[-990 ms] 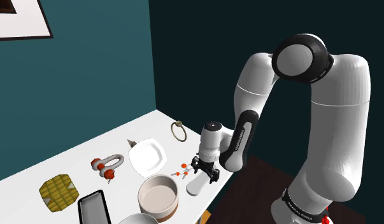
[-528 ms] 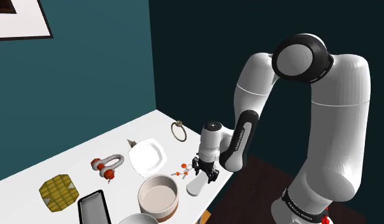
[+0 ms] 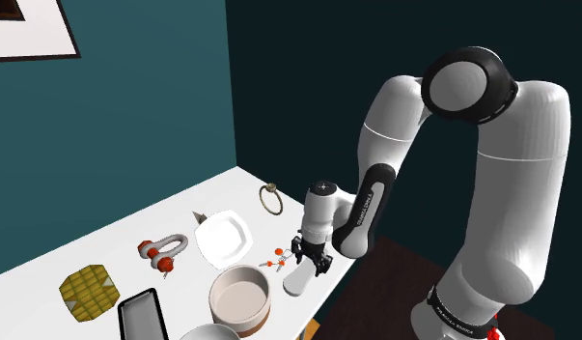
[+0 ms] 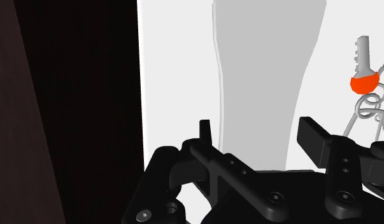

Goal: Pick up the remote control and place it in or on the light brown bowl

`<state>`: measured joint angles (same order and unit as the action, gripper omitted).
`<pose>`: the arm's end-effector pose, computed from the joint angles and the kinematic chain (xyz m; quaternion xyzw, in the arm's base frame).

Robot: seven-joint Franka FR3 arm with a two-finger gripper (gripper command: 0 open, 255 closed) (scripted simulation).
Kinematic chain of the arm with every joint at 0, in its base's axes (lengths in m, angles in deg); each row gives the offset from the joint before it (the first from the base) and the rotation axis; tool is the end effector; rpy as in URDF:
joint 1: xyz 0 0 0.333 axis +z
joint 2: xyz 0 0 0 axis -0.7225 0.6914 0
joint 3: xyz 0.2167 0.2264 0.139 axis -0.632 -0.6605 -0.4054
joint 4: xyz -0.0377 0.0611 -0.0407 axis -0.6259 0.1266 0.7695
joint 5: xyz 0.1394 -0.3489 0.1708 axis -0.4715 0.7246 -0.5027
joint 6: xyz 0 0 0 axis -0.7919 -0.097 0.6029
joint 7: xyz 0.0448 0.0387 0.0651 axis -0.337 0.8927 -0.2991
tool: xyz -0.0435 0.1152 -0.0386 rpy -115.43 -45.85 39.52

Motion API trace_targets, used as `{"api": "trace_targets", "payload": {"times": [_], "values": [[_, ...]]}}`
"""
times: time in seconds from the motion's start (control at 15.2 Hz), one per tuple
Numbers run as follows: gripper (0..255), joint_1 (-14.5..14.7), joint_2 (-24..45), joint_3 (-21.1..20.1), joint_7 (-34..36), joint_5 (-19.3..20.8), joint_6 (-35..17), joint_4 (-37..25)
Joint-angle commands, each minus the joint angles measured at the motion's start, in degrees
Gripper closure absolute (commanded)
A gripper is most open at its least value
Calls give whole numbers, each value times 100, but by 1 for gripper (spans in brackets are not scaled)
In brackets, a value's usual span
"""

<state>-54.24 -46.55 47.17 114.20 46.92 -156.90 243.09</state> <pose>0.3959 0.0594 0.1095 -0.7278 0.6857 -0.0029 0.0093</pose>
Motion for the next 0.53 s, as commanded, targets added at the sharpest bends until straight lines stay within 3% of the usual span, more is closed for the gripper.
{"api": "trace_targets", "payload": {"times": [0.0, 0.46], "values": [[255, -248, -204, -280, -146, -170, 150, 75], [255, -1135, -977, -1408, -967, -1238, 701, 307]]}}
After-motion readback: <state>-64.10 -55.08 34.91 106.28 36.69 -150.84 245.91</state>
